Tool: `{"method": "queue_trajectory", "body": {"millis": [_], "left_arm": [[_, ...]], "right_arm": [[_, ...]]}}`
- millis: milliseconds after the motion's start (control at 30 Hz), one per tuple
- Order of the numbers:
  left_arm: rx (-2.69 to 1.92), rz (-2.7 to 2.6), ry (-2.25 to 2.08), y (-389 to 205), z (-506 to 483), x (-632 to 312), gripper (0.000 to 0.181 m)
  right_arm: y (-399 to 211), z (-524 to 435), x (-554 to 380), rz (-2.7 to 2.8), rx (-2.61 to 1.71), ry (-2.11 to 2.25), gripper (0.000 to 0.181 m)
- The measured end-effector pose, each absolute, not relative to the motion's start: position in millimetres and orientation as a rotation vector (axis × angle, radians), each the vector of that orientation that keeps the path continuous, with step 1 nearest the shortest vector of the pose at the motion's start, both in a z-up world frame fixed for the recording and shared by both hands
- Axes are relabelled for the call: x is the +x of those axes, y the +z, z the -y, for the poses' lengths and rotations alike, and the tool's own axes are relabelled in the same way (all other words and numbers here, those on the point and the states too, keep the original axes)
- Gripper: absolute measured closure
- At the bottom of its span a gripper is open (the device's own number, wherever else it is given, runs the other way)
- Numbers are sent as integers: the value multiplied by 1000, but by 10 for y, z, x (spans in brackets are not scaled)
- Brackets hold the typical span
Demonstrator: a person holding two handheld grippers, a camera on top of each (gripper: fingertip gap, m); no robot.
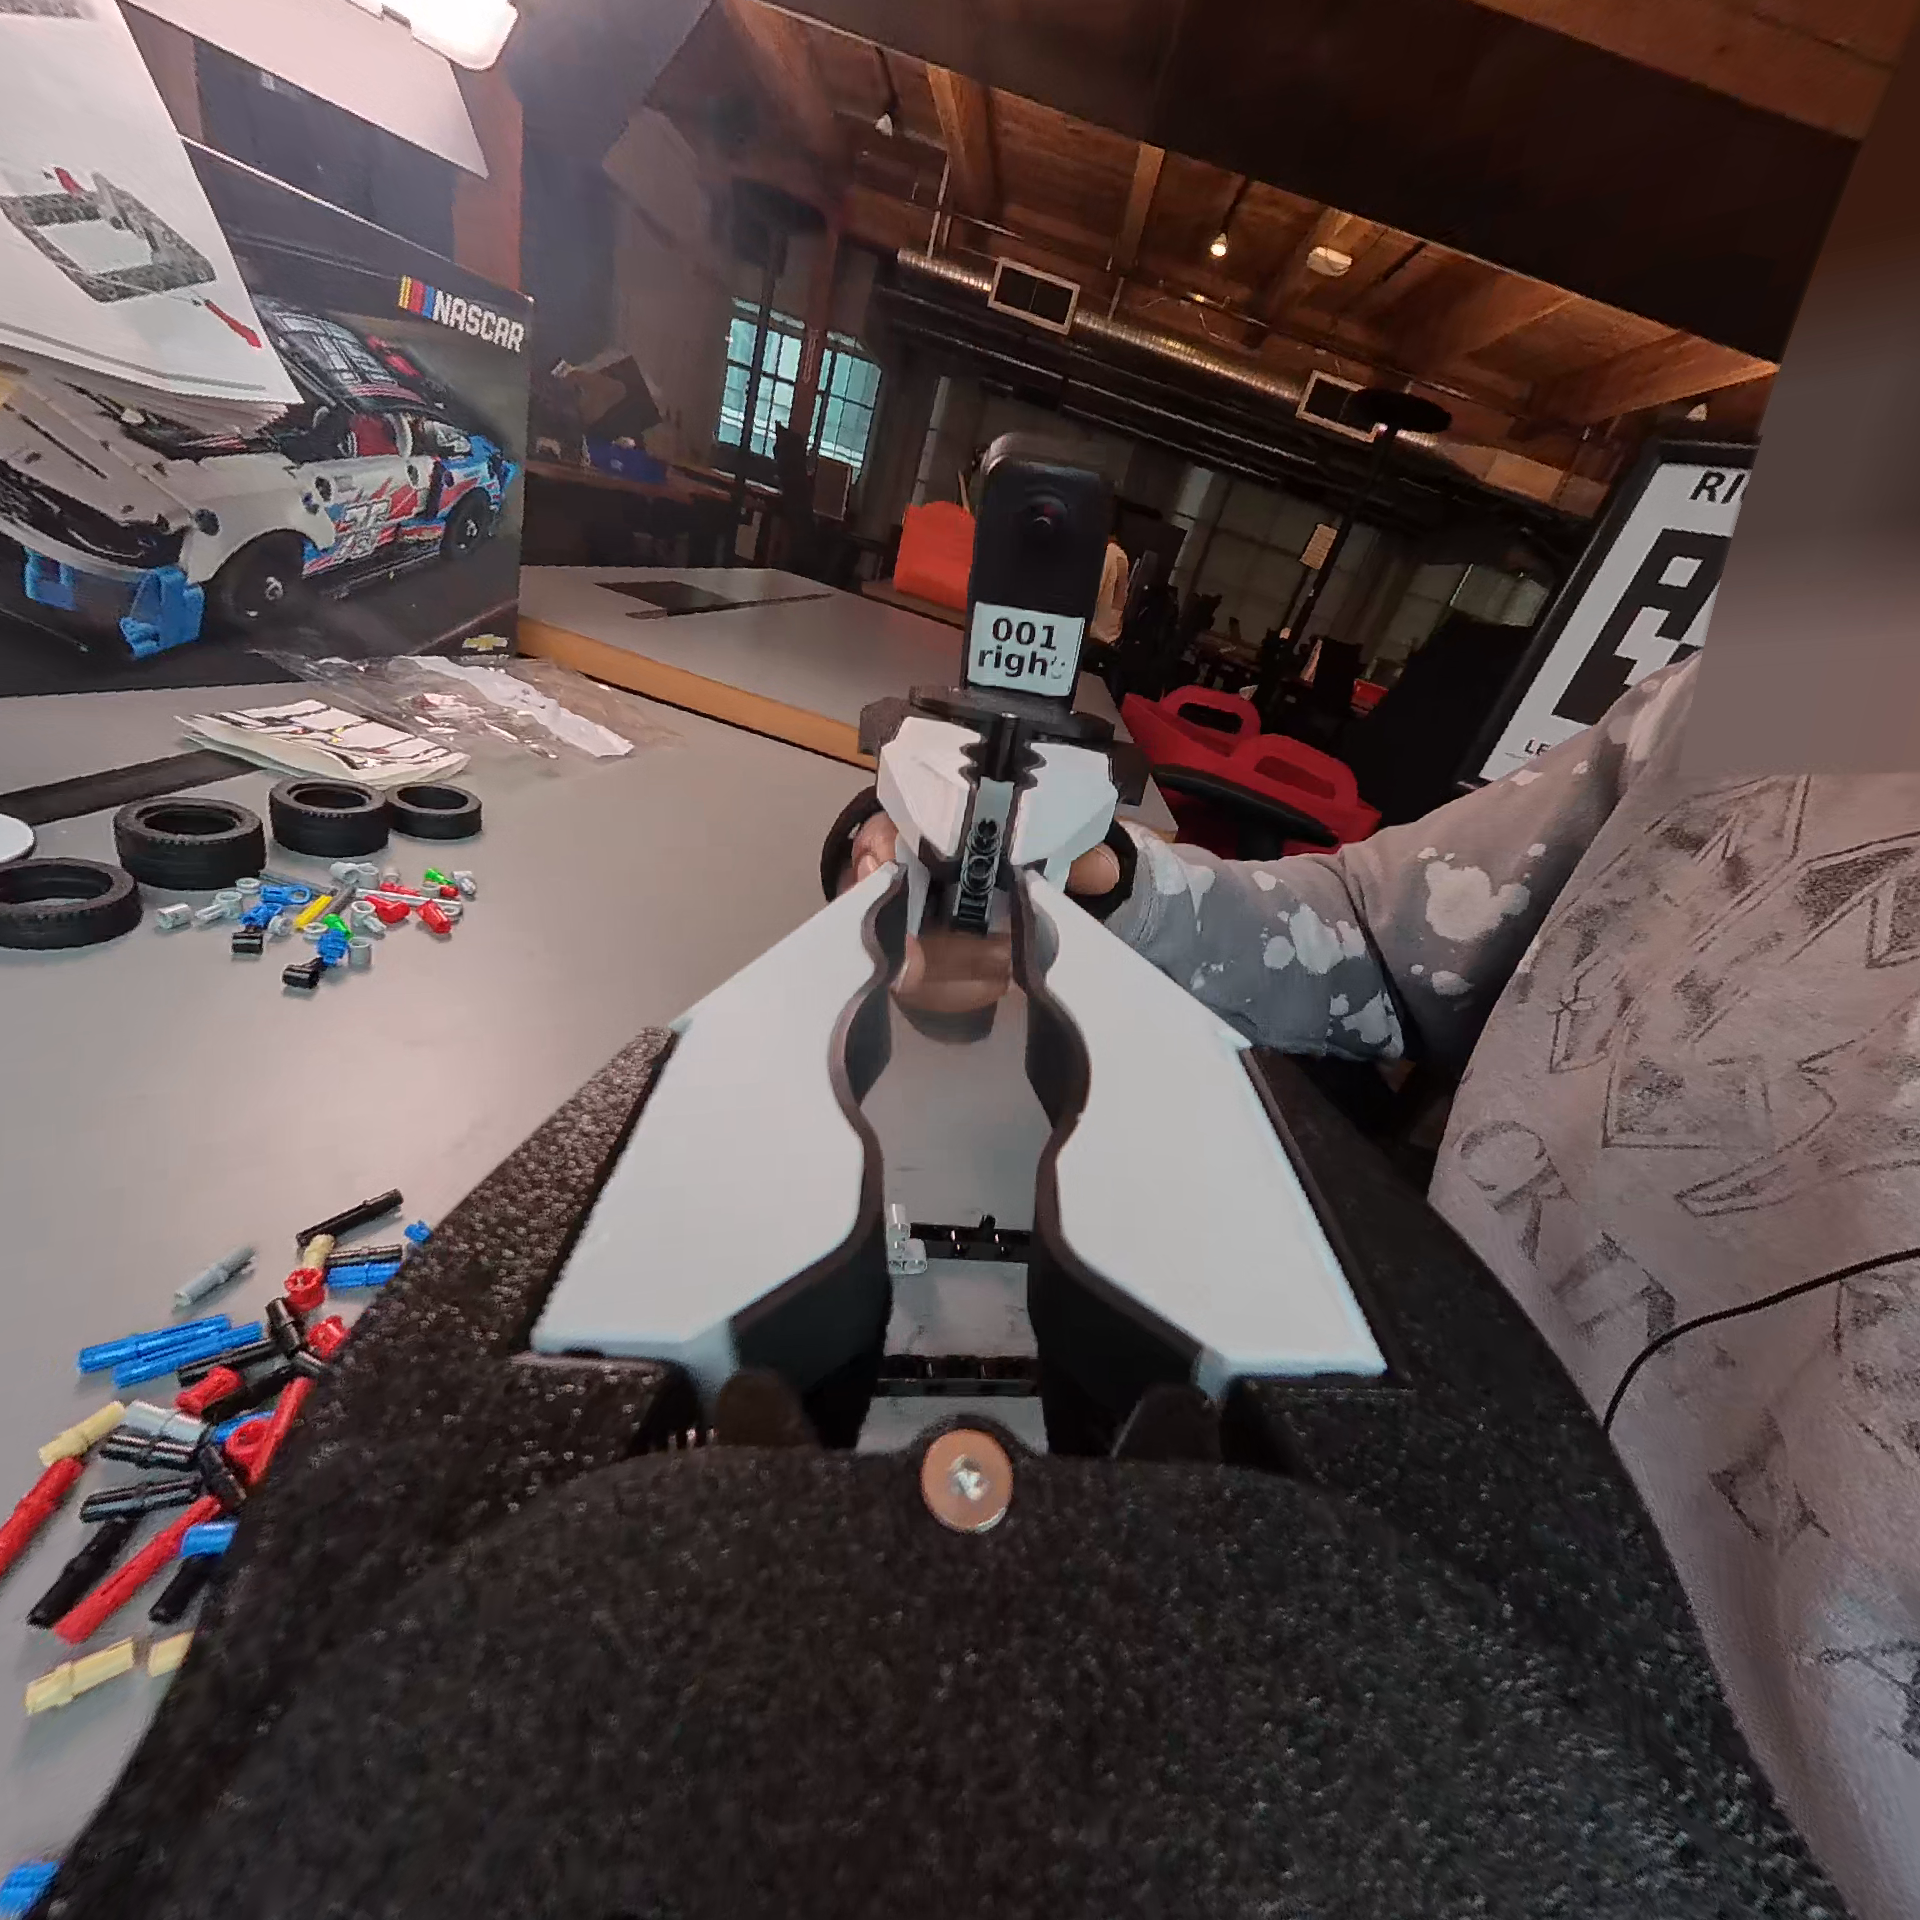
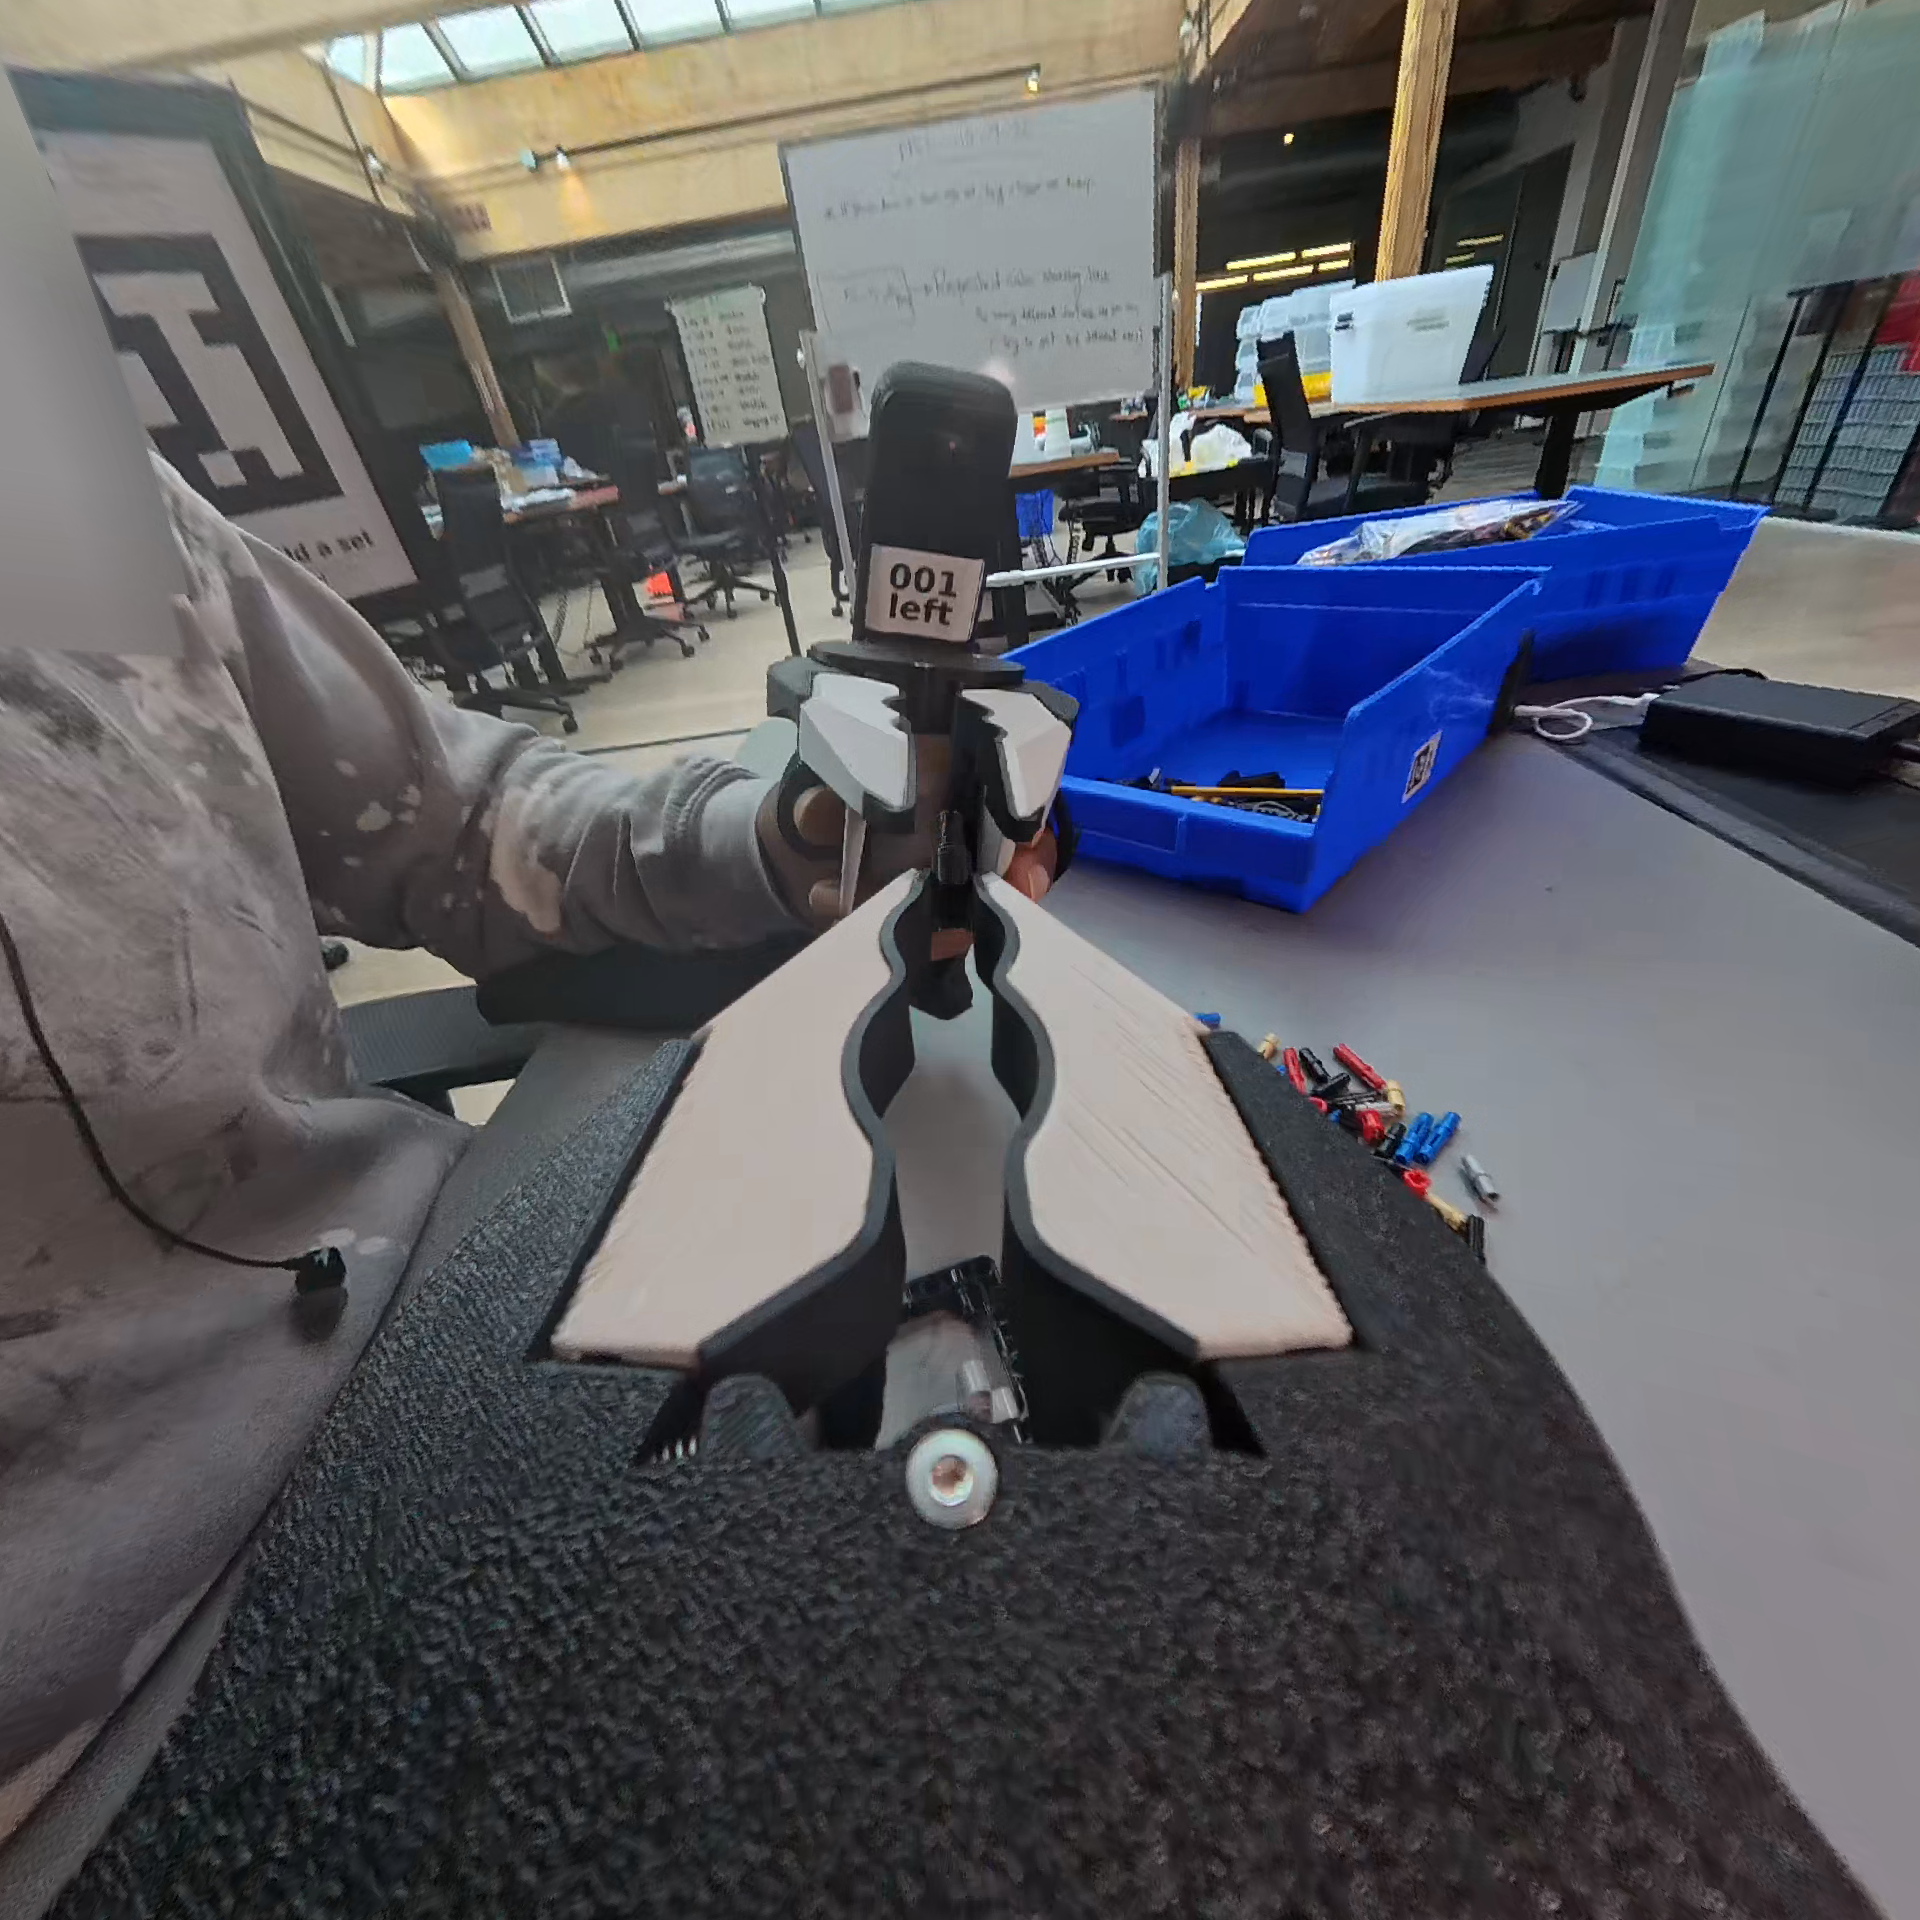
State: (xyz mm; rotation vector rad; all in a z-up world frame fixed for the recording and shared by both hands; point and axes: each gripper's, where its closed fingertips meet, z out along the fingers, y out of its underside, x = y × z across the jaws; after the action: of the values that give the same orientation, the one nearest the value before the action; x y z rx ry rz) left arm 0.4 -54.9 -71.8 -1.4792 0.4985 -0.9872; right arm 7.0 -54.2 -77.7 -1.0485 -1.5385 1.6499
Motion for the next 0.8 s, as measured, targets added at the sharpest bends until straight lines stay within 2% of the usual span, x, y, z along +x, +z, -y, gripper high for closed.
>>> {"method": "queue_trajectory", "body": {"millis": [167,267,500,667,733,800], "left_arm": [[-1555,-587,-998,-843,603,118,167],[-1551,-600,-1008,-830,630,141,176],[-1581,-702,-906,-804,680,164,178],[-1513,-520,-786,-523,661,-552,180],[-1651,-484,-652,-786,479,-695,180],[-1887,-473,-476,-1322,258,-769,179]], "right_arm": [[-838,657,75,1608,-1037,1651,174],[-852,670,84,1629,-1029,1633,174],[-817,712,124,1656,-989,1680,174],[-674,212,347,1556,-1002,1614,175],[-740,171,290,1553,-1035,1592,175],[-899,216,208,1588,-1077,1569,175]]}}
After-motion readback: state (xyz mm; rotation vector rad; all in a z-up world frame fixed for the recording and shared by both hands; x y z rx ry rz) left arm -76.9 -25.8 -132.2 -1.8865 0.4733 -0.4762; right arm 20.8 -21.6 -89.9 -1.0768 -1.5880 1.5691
